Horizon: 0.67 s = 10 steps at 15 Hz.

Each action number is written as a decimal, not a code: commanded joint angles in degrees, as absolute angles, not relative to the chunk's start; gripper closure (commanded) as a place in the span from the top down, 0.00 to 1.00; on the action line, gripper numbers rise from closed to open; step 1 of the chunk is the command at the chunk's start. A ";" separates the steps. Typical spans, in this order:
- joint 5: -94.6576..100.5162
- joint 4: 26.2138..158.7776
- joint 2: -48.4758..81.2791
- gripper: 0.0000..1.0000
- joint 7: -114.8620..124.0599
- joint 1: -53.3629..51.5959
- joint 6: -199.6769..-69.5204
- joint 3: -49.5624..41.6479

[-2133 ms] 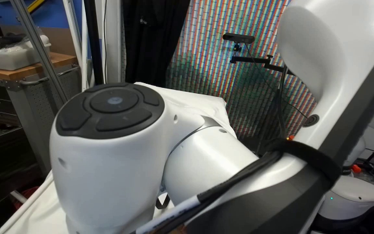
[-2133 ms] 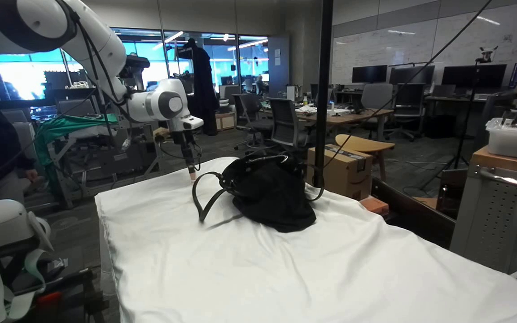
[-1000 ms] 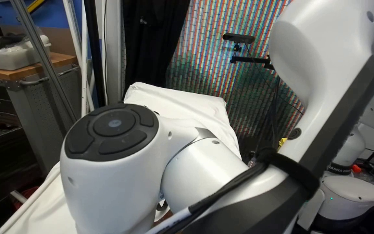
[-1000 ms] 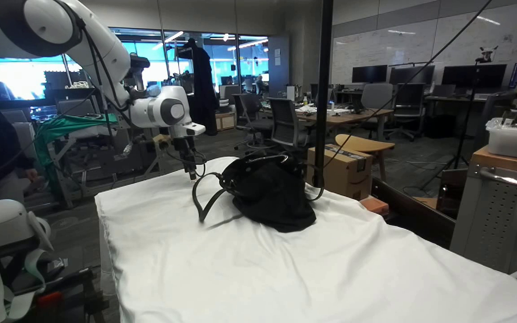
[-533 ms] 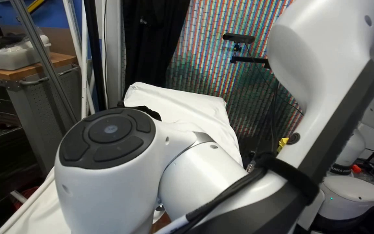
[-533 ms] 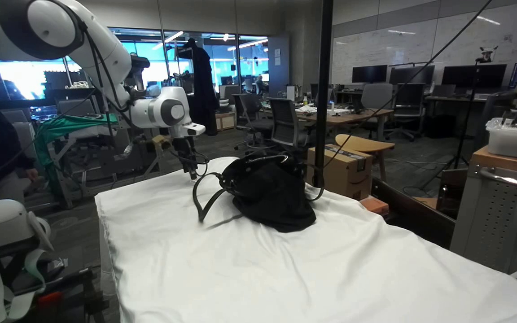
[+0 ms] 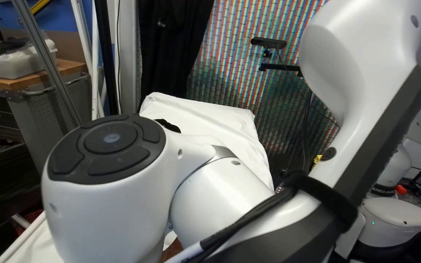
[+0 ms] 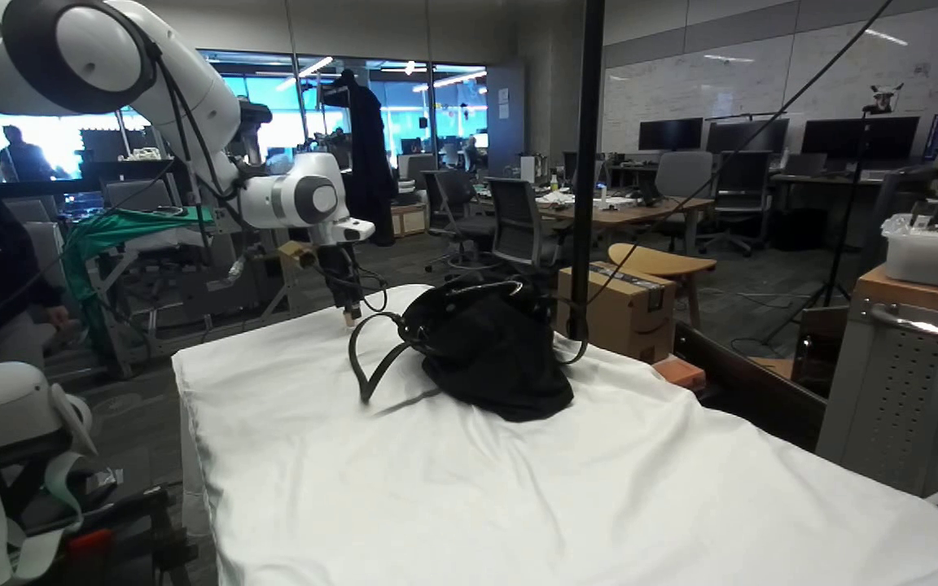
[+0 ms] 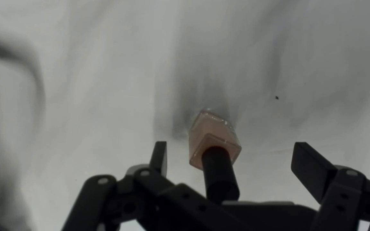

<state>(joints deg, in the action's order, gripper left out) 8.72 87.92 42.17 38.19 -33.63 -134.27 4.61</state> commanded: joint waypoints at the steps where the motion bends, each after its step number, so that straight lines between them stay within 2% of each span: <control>1: 7.76 84.62 44.40 1.00 35.37 -32.98 -133.04 5.25; 10: 7.60 83.55 45.40 1.00 35.30 -33.42 -132.08 4.69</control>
